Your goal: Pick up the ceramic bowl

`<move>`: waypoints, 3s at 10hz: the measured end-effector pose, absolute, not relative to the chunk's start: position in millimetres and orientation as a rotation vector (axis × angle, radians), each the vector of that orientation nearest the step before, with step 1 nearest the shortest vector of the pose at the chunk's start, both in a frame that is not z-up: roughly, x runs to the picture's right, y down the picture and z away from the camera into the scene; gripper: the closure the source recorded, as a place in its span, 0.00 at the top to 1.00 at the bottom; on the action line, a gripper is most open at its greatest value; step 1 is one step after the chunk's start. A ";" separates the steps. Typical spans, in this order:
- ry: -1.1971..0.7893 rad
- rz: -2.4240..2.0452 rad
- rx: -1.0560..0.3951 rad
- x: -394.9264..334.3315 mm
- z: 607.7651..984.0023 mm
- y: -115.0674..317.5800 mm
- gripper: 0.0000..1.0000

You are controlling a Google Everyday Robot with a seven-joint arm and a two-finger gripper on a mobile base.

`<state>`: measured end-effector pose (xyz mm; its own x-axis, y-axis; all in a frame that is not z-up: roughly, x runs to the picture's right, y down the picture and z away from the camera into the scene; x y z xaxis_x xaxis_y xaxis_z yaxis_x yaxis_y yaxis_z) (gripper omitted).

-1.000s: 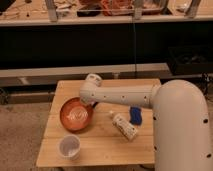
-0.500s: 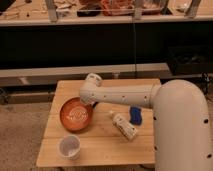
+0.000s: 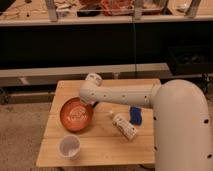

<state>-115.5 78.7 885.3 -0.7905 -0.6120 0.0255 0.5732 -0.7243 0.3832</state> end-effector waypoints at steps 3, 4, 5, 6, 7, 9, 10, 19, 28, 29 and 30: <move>-0.499 -2.463 0.143 -116.0 884.2 77.5 0.02; -0.500 -2.470 0.148 -116.7 883.9 77.2 0.02; -0.500 -2.471 0.149 -117.1 884.0 77.0 0.02; -0.500 -2.473 0.150 -117.6 883.9 76.9 0.02; -0.502 -2.478 0.152 -118.0 883.8 77.0 0.02; -0.503 -2.493 0.161 -118.8 883.1 76.4 0.02; -0.504 -2.498 0.162 -118.8 882.6 76.3 0.02; -0.515 -2.543 0.178 -120.7 881.0 76.0 0.02; -0.525 -2.594 0.197 -123.1 879.2 75.3 0.02; -0.526 -2.602 0.199 -123.0 879.1 75.2 0.02; -0.526 -2.608 0.202 -123.1 878.5 74.8 0.02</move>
<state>-123.1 74.8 878.5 -0.8793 -0.4737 -0.0498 0.4174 -0.8165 0.3989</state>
